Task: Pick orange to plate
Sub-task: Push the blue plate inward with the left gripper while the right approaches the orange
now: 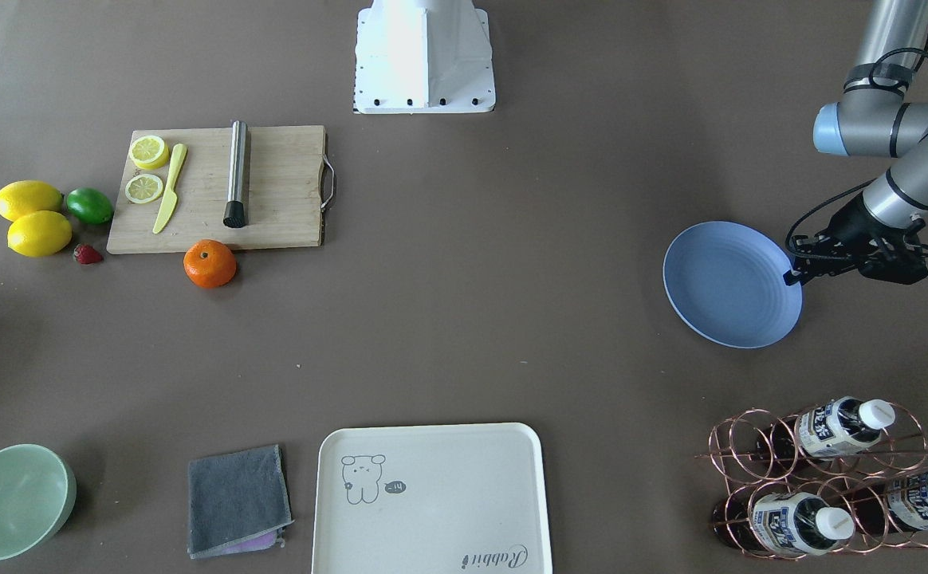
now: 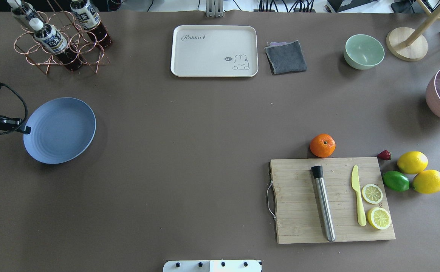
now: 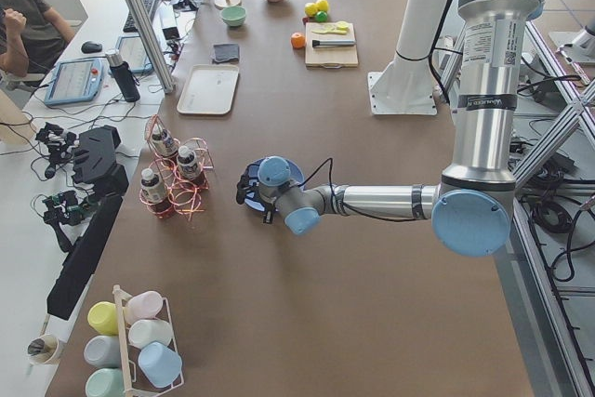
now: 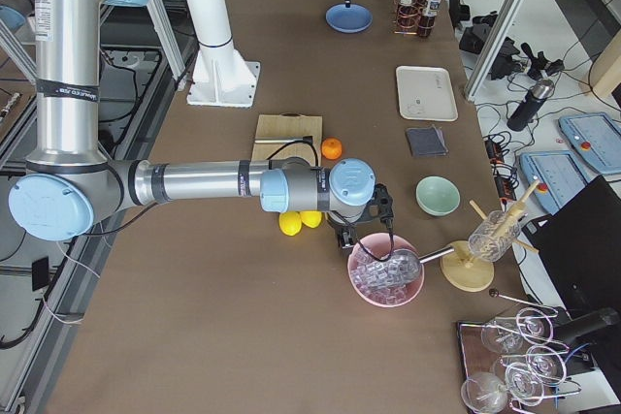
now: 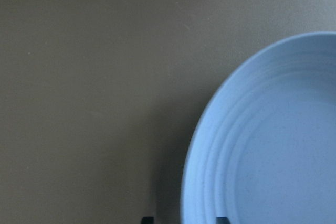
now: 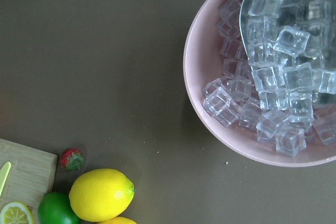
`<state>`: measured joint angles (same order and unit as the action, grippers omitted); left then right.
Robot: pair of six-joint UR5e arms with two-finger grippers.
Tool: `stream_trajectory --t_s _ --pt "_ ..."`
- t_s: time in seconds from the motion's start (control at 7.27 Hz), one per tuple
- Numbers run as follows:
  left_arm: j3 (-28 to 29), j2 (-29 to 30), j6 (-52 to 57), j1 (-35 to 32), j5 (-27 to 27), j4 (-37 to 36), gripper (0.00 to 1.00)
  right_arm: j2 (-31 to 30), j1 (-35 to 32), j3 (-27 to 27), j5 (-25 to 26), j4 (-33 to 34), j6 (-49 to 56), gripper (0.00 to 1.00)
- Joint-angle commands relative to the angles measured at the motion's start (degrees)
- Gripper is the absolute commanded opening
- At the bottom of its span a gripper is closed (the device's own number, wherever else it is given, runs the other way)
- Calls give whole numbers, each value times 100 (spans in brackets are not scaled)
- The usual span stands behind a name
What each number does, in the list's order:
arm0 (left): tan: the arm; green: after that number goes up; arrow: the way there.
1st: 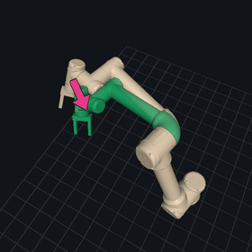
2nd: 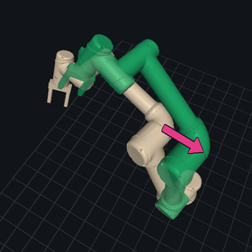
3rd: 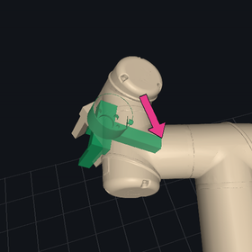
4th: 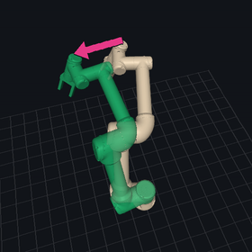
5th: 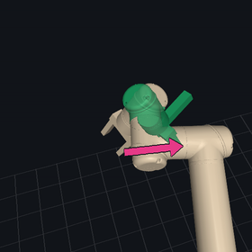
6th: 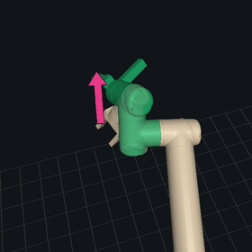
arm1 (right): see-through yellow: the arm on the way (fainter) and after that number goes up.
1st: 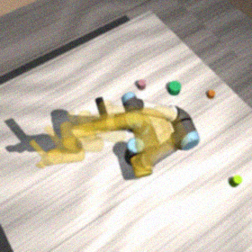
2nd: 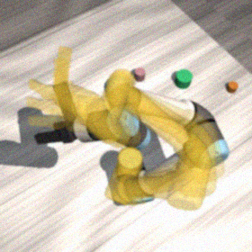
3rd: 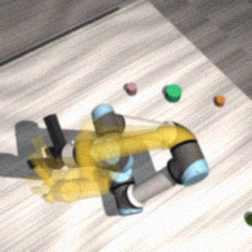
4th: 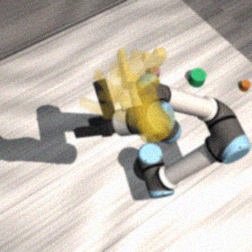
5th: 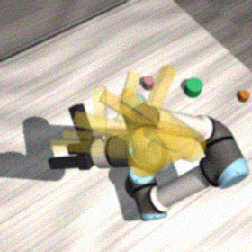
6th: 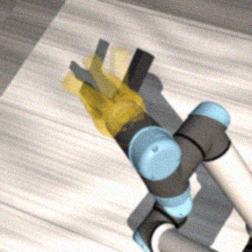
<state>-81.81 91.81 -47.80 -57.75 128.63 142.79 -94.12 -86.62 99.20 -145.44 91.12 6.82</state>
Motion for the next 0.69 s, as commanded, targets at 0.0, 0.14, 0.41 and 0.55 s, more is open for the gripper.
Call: stream_trajectory --t_s 0.0,0.14,0.41,0.55 --pt "-341 144 -690 1 126 -67 0 287 319 38 16 -6 -529 100" --pt "-640 501 -1714 35 275 -119 0 481 530 186 59 -15 -1402 100" --pt "-1482 820 -3317 1312 -587 -529 0 753 1047 346 269 -547 -2870 100" --pt "-1913 1152 -3437 1728 -1272 -1307 0 955 1607 329 680 -1056 -3984 99"
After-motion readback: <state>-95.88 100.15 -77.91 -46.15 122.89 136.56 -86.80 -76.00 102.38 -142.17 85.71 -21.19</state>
